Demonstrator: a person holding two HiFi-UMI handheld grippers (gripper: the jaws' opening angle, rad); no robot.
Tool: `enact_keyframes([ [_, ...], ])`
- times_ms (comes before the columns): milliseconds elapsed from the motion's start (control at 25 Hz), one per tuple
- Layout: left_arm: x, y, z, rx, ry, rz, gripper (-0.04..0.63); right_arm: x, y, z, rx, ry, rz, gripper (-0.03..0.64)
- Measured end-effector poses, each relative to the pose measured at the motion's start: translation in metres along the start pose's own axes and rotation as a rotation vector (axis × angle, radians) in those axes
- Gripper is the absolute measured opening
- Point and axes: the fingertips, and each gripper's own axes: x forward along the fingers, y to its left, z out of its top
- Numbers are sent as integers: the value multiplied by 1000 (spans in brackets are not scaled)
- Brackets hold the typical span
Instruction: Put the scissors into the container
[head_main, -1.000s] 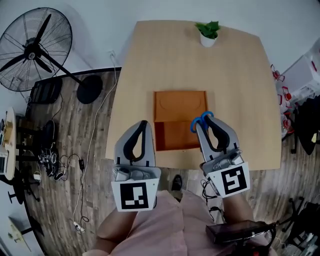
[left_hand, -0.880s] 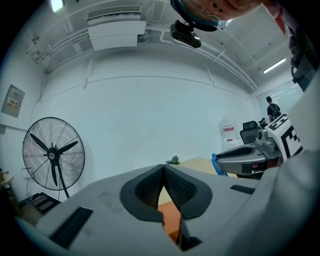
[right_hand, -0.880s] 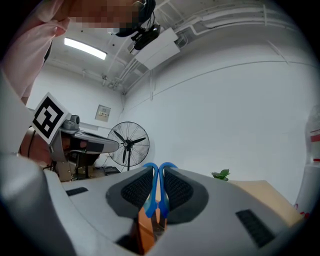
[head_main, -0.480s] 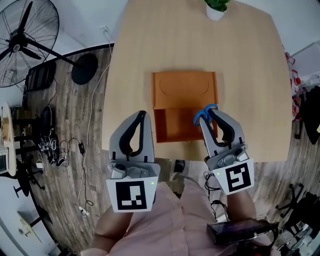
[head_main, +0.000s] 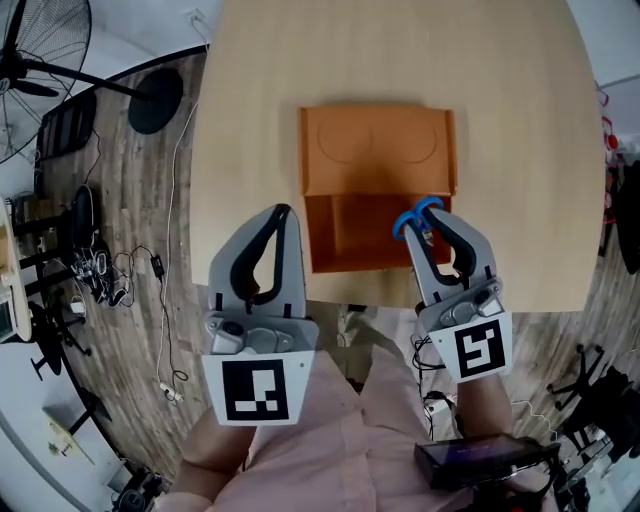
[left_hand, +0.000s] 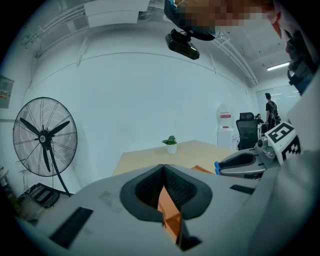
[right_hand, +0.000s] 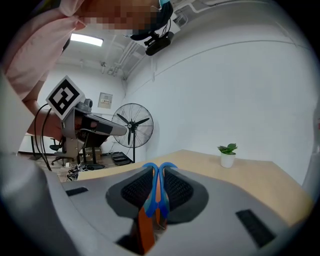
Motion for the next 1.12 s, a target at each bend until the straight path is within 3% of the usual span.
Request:
enact_keyframes([
  [720,20,9,-34,-30,69,-21,9,5,11,-55,-7,128,52,74],
  [1120,22,34,-45,-55,73,-8,9,27,27,-73,-66,238,115,74],
])
